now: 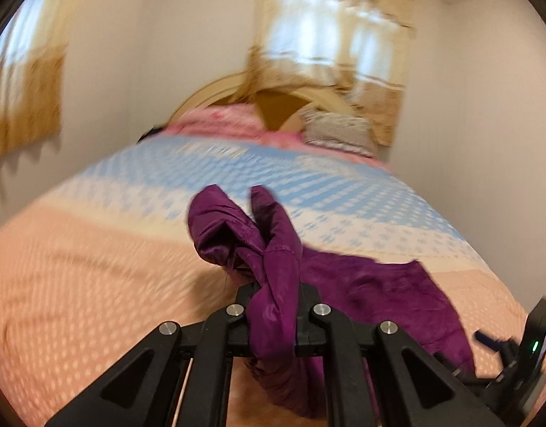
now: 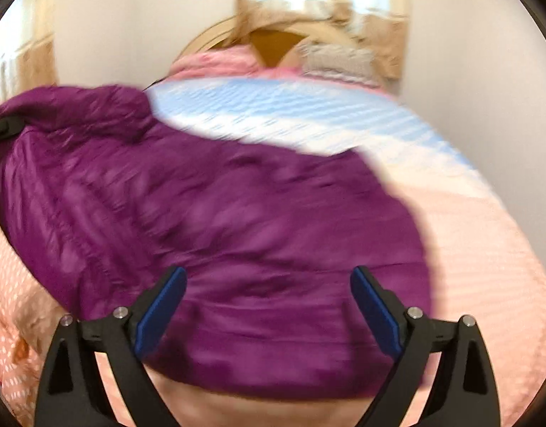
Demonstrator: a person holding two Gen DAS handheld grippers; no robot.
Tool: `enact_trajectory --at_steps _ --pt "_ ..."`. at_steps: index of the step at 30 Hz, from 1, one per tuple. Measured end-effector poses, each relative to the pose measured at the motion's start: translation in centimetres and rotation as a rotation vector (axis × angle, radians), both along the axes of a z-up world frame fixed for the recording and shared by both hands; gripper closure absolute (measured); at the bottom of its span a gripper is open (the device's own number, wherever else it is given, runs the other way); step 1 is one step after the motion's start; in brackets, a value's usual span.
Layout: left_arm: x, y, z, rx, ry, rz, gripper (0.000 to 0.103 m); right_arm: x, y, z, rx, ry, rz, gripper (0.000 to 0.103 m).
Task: Fold large clothes
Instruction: 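Carry the jacket with the left tool while withdrawing the right tool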
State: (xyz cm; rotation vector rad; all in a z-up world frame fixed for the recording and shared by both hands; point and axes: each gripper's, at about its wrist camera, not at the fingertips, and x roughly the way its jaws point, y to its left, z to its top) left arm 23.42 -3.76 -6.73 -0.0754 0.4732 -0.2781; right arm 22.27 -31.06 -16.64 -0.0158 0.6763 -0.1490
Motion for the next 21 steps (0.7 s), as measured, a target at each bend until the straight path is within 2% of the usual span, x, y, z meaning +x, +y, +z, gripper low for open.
enact_trajectory --at_steps 3,5,7,9,10,12,15,17,21 --pt "-0.9 -6.7 1.2 0.054 -0.055 -0.122 0.096 -2.5 -7.9 0.6 -0.052 0.004 -0.175 0.008" --pt "-1.2 -11.0 1.4 0.094 -0.080 -0.206 0.096 -4.3 -12.8 0.5 -0.049 0.013 -0.280 0.007" --pt "-1.9 -15.3 0.9 0.147 -0.099 -0.282 0.096 -6.6 -18.0 0.1 -0.004 0.018 -0.394 0.007" --pt "-2.7 -20.7 -0.9 0.211 -0.083 -0.400 0.096 -8.7 -21.5 -0.5 0.013 0.023 -0.473 0.007" --pt "-3.0 -22.3 -1.6 0.238 -0.083 -0.425 0.096 -9.7 -22.8 -0.9 0.020 0.028 -0.507 0.007" --pt "-4.0 -26.4 -4.5 0.343 -0.093 -0.493 0.095 -11.0 -23.7 -1.0 0.035 0.043 -0.546 0.007" --pt "-5.3 -31.0 -10.4 0.527 -0.069 -0.588 0.095 -12.4 -26.0 -1.9 0.042 0.073 -0.596 0.007" --pt "-5.9 -31.8 -12.5 0.577 -0.073 -0.602 0.095 -13.0 -26.9 -2.6 0.072 0.084 -0.617 0.007" --pt "-6.7 -32.3 -13.7 0.621 -0.104 -0.601 0.095 -12.3 -27.4 -3.2 0.104 0.085 -0.625 0.007"
